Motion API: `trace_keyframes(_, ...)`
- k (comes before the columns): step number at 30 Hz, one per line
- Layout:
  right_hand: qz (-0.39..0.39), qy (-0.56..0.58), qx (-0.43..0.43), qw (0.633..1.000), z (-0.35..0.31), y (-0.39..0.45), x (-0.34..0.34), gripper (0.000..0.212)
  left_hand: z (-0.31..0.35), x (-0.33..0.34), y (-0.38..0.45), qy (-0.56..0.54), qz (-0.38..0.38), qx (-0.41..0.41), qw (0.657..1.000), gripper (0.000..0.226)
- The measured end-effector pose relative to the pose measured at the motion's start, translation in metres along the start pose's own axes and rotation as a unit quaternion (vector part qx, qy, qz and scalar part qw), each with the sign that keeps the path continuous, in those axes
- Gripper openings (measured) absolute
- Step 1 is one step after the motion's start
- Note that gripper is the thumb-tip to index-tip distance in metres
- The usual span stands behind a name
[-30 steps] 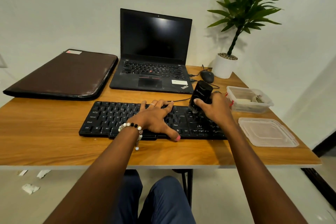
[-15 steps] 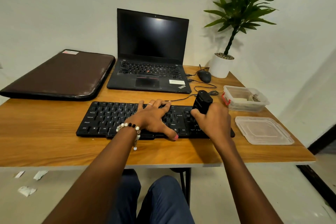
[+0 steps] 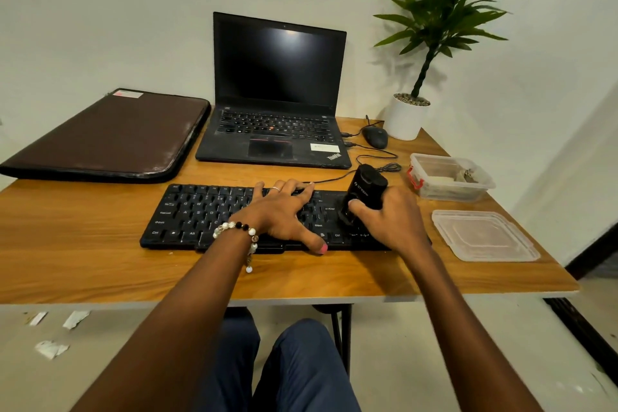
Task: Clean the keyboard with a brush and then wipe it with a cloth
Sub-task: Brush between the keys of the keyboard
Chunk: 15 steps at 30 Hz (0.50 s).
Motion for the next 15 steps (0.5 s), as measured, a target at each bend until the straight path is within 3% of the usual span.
trace_keyframes(3,-0.055,0.019,0.015,0.998,0.001,0.008,-0.016,0.035,-0.001,0.000,0.000,-0.002,-0.002,-0.003,1.000,0.127)
trace_keyframes(10,0.078,0.012,-0.015,0.997,0.004,-0.002,-0.002,0.032,-0.003,0.001,0.002,0.001,-0.002,-0.001,1.000,0.128)
trace_keyframes(12,0.060,0.005,-0.018,0.998,0.007,-0.006,-0.003,0.034,-0.003,0.002,0.002,0.002,0.000,0.000,1.000,0.128)
trace_keyframes(15,-0.032,0.039,0.023,0.998,0.007,-0.005,-0.019,0.031,-0.004,0.002,0.002,0.003,0.001,0.002,1.000,0.128)
Point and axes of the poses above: each hand's wrist, its own y-axis towards the middle knuckle, its own x-axis out of the palm, z = x × y, the point moved 1 cm from there along y, towards the middle knuckle
